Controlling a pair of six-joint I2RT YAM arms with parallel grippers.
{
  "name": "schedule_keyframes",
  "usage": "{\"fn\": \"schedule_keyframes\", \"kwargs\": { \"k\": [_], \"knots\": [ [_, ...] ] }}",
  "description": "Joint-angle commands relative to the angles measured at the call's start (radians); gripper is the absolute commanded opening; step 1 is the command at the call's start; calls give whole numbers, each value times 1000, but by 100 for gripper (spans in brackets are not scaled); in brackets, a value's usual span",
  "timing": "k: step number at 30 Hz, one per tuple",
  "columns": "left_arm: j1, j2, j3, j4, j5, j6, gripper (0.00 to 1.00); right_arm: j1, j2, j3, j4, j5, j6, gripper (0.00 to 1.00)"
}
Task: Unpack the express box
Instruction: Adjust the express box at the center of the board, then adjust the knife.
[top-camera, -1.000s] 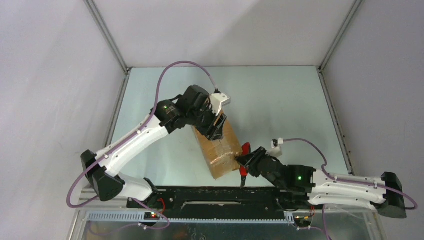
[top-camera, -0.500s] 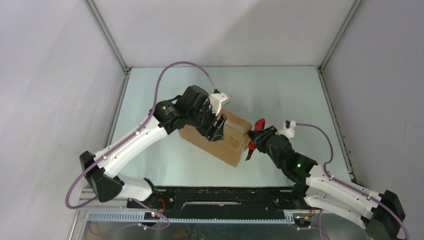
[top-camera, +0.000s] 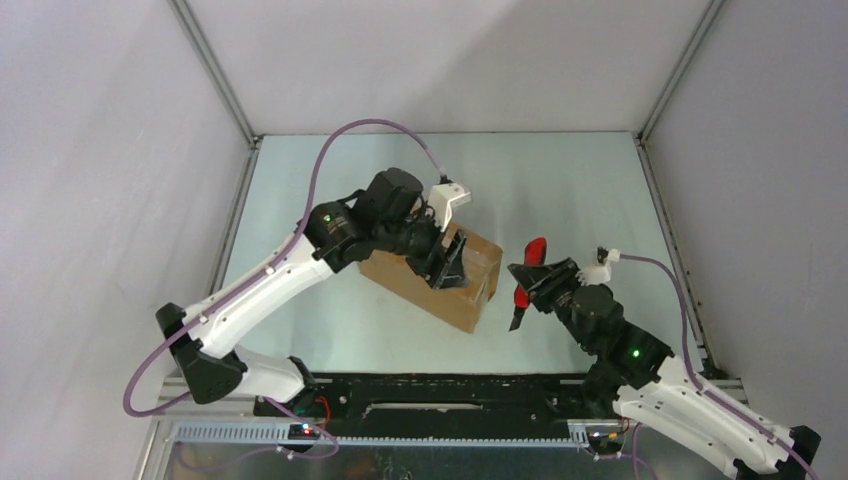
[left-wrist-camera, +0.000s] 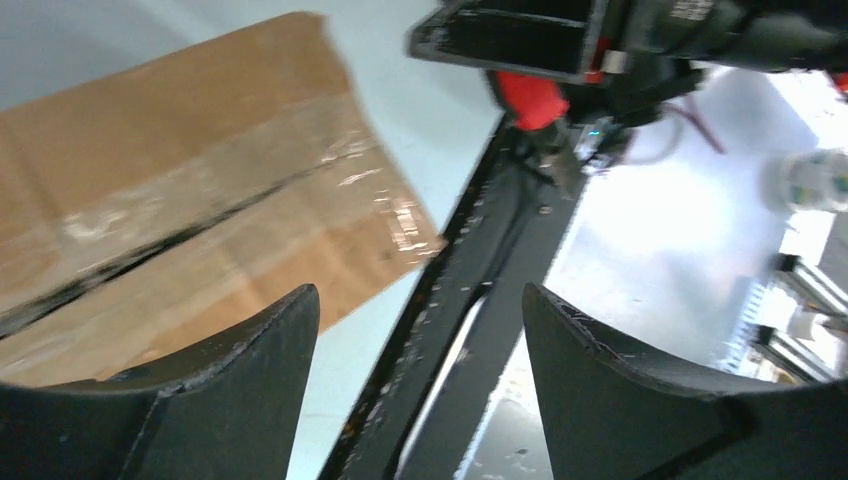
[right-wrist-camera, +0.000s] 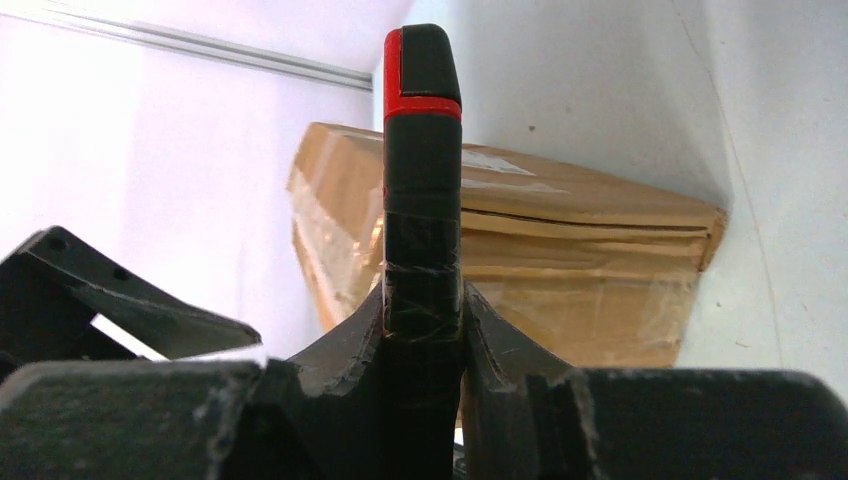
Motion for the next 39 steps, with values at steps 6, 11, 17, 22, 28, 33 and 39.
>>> {"fn": "schedule_keyframes", "kwargs": {
  "k": [6, 11, 17, 22, 28, 33, 39],
  "knots": [
    [-138, -8, -138, 416, 214, -326, 81, 2, 56, 168, 146, 28, -170, 0],
    [-140, -37, -170, 425, 264, -341, 85, -41, 76, 217, 235, -55, -243, 0],
    [-132, -123, -311, 738, 289, -533, 95, -47, 144, 243, 377, -135, -286, 0],
    [-127, -194, -469, 1035, 180, -803, 96, -35, 185, 242, 537, -142, -349, 0],
    [-139, -254, -600, 1274, -56, -994, 93, 78, 222, 226, 698, 34, -415, 0],
    [-147, -229, -630, 1406, -85, -1124, 86, 82, 266, 226, 780, -9, -415, 0],
    [-156, -169, -661, 1628, -26, -1243, 46, 87, 278, 226, 786, 6, -438, 0]
  ]
}}
